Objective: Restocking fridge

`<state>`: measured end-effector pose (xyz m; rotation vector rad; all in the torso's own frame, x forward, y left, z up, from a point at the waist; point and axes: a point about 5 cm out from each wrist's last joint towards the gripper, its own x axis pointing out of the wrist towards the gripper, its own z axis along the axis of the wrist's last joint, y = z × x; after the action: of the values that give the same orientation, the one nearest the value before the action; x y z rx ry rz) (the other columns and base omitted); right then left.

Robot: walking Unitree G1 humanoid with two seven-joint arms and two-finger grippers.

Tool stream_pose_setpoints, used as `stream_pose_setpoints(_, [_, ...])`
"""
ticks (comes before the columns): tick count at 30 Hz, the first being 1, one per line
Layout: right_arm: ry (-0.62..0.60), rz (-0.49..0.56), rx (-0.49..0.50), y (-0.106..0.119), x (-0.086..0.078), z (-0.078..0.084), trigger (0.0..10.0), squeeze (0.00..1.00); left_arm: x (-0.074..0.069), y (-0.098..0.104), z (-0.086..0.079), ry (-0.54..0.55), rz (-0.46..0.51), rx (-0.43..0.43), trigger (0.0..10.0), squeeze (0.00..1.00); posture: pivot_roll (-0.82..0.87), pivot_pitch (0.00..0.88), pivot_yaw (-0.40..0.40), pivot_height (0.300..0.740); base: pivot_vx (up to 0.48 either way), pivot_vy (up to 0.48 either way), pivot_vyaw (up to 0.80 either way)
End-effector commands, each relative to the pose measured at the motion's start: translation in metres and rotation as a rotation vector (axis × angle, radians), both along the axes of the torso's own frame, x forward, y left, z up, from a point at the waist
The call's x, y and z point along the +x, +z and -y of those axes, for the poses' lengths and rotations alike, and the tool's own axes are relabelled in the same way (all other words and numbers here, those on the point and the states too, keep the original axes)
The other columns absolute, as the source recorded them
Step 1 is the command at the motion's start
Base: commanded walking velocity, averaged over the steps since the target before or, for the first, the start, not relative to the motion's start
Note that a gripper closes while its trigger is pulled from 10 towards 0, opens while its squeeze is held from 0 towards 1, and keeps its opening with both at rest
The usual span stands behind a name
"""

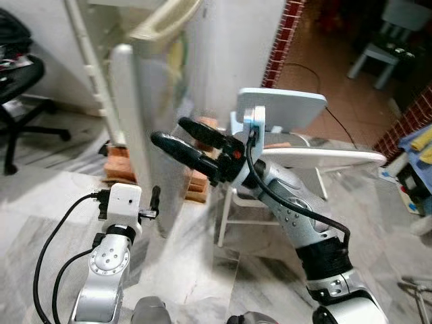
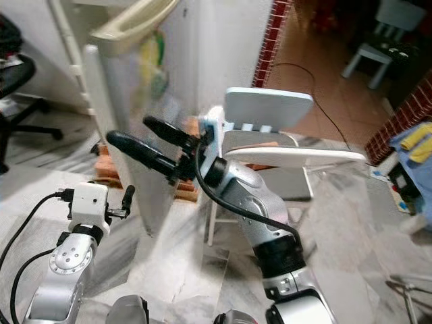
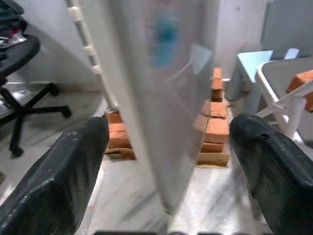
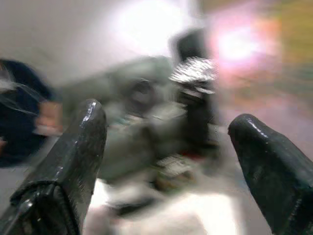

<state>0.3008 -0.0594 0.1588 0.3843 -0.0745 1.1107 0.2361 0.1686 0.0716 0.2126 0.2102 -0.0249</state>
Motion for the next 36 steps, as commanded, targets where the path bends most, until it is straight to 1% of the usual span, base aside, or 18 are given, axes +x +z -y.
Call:
stream_pose_setpoints(1, [-0.098, 0.004, -0.072, -0.011, 0.001, 0.016, 10.0, 0.00, 0.003, 0.001, 0.004, -0.029, -0.004, 0.001, 10.0, 0.00, 0.17, 0.019, -0.076, 0.740, 0.000, 0.000, 0.00])
stream_pose_setpoints(3, [-0.165, -0.003, -0.125, -0.014, -0.003, 0.023, 10.0, 0.00, 0.004, 0.001, 0.003, -0.032, -0.004, -0.001, 10.0, 0.00, 0.16, 0.016, -0.071, 0.740, 0.000, 0.000, 0.00])
stream_pose_setpoints(5, [-0.248, 0.028, -0.179, -0.018, -0.004, 0.027, 10.0, 0.00, 0.005, 0.001, 0.003, -0.030, 0.000, 0.004, 10.0, 0.00, 0.16, 0.012, -0.068, 0.740, 0.000, 0.000, 0.00])
stream_pose_setpoints(7, [-0.328, 0.039, -0.196, -0.020, -0.004, 0.030, 10.0, 0.00, 0.006, 0.002, 0.001, 0.000, 0.005, 0.025, 10.0, 0.00, 0.16, 0.011, -0.067, 0.740, 0.000, 0.000, 0.00])
stream_pose_setpoints(8, [-0.412, 0.037, -0.200, -0.022, -0.003, 0.035, 10.0, 0.00, 0.007, 0.002, -0.002, 0.026, 0.004, 0.021, 10.0, 0.00, 0.16, 0.009, -0.069, 0.740, 0.000, 0.000, 0.00])
stream_pose_setpoints(9, [-0.412, 0.037, -0.200, -0.022, -0.003, 0.035, 10.0, 0.00, 0.007, 0.002, -0.002, 0.026, 0.004, 0.021, 10.0, 0.00, 0.16, 0.009, -0.069, 0.740, 0.000, 0.000, 0.00])
stream_pose_setpoints(10, [-0.526, 0.021, -0.223, -0.028, -0.004, 0.043, 10.0, 0.00, 0.007, 0.004, -0.005, 0.055, 0.016, 0.013, 10.0, 0.00, 0.17, 0.007, -0.073, 0.740, 0.000, 0.000, 0.00])
stream_pose_setpoints(11, [-0.608, -0.011, -0.217, -0.034, -0.005, 0.051, 10.0, 0.00, 0.008, 0.007, -0.007, 0.074, 0.035, 0.004, 10.0, 0.00, 0.17, 0.006, -0.077, 0.740, 0.000, 0.000, 0.00])
stream_pose_setpoints(12, [-0.644, -0.029, -0.208, -0.038, -0.007, 0.054, 10.0, 0.00, 0.008, 0.008, -0.008, 0.073, 0.038, 0.002, 10.0, 0.00, 0.17, 0.006, -0.077, 0.740, 0.000, 0.000, 0.00])
stream_pose_setpoints(13, [-0.644, -0.029, -0.208, -0.038, -0.007, 0.054, 10.0, 0.00, 0.008, 0.008, -0.008, 0.073, 0.038, 0.002, 10.0, 0.00, 0.17, 0.006, -0.077, 0.740, 0.000, 0.000, 0.00])
stream_pose_setpoints(14, [-0.691, -0.046, -0.224, -0.043, -0.010, 0.059, 10.0, 0.00, 0.008, 0.007, -0.007, 0.066, 0.037, 0.002, 10.0, 0.00, 0.16, 0.005, -0.077, 0.740, 0.000, 0.000, 0.00])
stream_pose_setpoints(15, [-0.712, -0.052, -0.237, -0.045, -0.012, 0.061, 10.0, 0.00, 0.008, 0.007, -0.007, 0.061, 0.037, 0.001, 10.0, 0.00, 0.16, 0.004, -0.076, 0.740, 0.000, 0.240, 0.00])
stream_pose_setpoints(18, [-0.730, -0.066, -0.245, -0.049, -0.016, 0.062, 10.0, 0.00, 0.009, 0.006, -0.003, 0.034, 0.036, 0.007, 10.0, 0.00, 0.15, 0.005, -0.075, 0.740, 0.000, 0.273, 0.00])
stream_pose_setpoints(21, [-0.761, -0.068, -0.248, -0.051, -0.016, 0.064, 10.0, 0.00, 0.011, 0.006, 0.000, 0.014, 0.037, 0.007, 10.0, 0.00, 0.14, 0.004, -0.069, 0.740, 0.000, 0.300, 0.00])
stream_pose_setpoints(31, [-0.809, -0.072, -0.271, -0.054, -0.014, 0.066, 10.0, 0.00, 0.014, 0.006, 0.003, -0.004, 0.038, 0.004, 10.0, 0.00, 0.14, 0.001, -0.069, 0.740, 0.000, 0.426, 0.00])
stream_pose_setpoints(36, [-0.828, -0.101, -0.270, -0.059, -0.014, 0.067, 10.0, 0.00, 0.014, 0.006, 0.003, -0.003, 0.041, 0.002, 10.0, 0.00, 0.14, 0.002, -0.068, 0.740, 0.000, 0.480, 0.00])
